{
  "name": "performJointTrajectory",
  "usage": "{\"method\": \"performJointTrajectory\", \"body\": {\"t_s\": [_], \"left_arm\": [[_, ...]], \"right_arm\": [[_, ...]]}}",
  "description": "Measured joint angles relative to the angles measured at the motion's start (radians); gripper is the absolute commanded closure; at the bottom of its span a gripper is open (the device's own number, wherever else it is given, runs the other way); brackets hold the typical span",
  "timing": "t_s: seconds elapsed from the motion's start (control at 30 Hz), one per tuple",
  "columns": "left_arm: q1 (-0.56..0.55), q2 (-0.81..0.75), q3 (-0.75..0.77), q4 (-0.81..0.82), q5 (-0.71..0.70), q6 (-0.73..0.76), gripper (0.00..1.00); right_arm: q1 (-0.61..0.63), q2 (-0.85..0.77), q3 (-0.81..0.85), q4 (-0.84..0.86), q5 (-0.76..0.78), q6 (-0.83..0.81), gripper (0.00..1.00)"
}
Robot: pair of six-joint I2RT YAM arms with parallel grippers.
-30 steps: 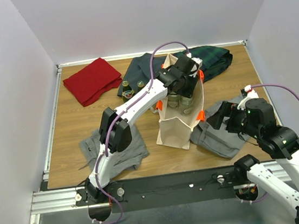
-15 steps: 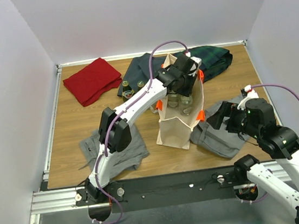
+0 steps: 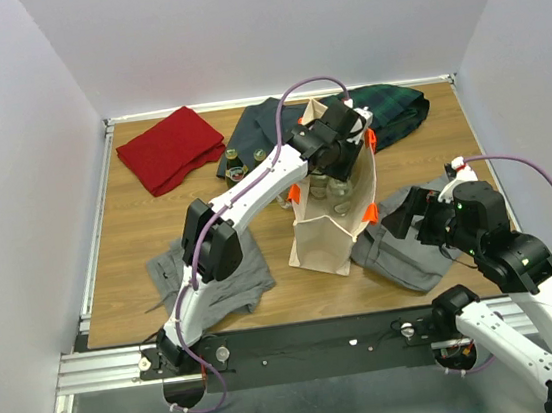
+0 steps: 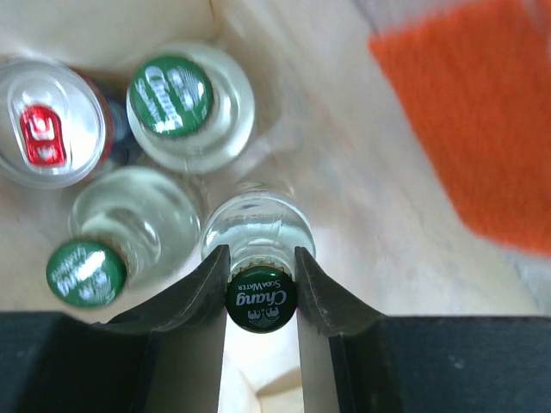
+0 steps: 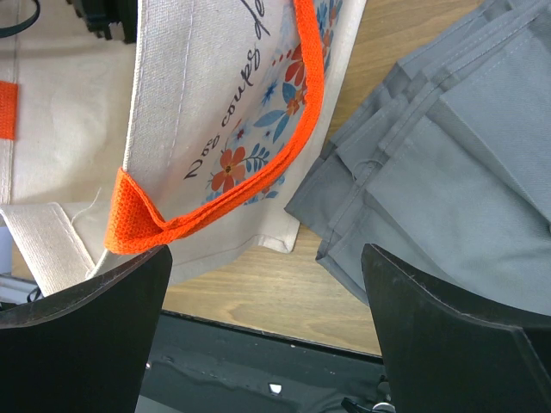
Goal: Take the beverage out of the canvas bag
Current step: Take out the drink from the canvas bag.
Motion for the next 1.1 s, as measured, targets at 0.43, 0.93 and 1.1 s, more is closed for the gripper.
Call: {"method": "performJointTrajectory", "body": {"t_s": [0.43,0.93,1.1], "left_arm": [[-0.01,-0.005,0.024,-0.094,0.0,0.071,1.0],[-0.01,-0.037,0.071,-0.138,-0.007,0.089,1.0],[-0.01,-0.053,0.107,-0.154,-0.006,0.093,1.0]], "right_arm": [[0.0,0.0,0.0,0.0,0.0,0.0,0.0],[0.0,0.0,0.0,0.0,0.0,0.0,0.0],[0.0,0.0,0.0,0.0,0.0,0.0,0.0]]}}
